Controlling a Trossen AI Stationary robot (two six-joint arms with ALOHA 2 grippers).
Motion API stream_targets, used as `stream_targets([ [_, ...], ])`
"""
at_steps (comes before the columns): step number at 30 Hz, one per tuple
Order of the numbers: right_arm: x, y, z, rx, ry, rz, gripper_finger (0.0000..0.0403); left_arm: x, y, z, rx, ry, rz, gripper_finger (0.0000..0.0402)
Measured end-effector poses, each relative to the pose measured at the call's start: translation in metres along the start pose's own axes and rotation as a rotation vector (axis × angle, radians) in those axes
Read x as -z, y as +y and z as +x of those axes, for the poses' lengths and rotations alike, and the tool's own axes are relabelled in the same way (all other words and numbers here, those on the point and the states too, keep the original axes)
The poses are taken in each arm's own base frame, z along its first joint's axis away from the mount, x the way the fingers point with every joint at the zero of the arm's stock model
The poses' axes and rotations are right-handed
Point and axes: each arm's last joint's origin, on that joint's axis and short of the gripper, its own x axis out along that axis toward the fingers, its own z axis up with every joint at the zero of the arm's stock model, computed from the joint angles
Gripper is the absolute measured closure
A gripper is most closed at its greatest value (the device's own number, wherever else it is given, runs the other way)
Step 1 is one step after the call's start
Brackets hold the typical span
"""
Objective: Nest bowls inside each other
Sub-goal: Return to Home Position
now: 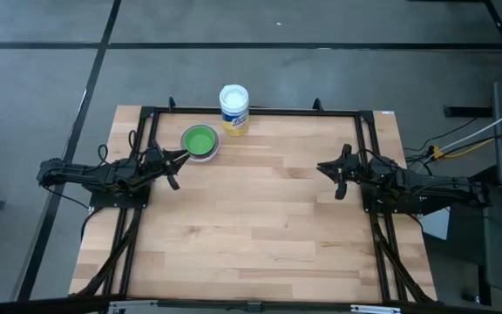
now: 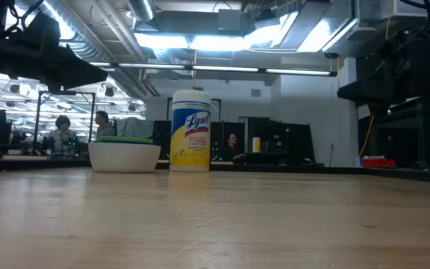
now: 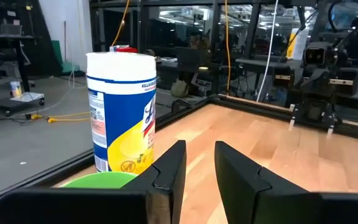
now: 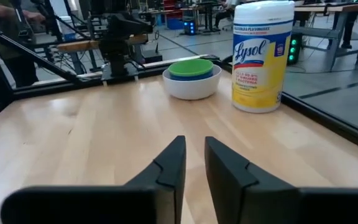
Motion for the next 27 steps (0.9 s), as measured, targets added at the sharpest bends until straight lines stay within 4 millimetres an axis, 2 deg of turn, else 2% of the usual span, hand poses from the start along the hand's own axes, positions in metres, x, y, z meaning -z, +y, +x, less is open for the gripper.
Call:
stream_targets([
  [14, 0.0000, 0.0000, 0.0000, 0.000, 0.000, 0.000, 0.0355, -0.0001, 0.0000, 0.0000, 0.000, -0.001, -0.003, 0.0321],
  [27, 0.0000, -0.0001, 0.0000, 0.003, -0.001, 0.000, 0.0329, -0.0002, 0.0000, 0.0000, 0.000, -0.002, -0.004, 0.0317],
])
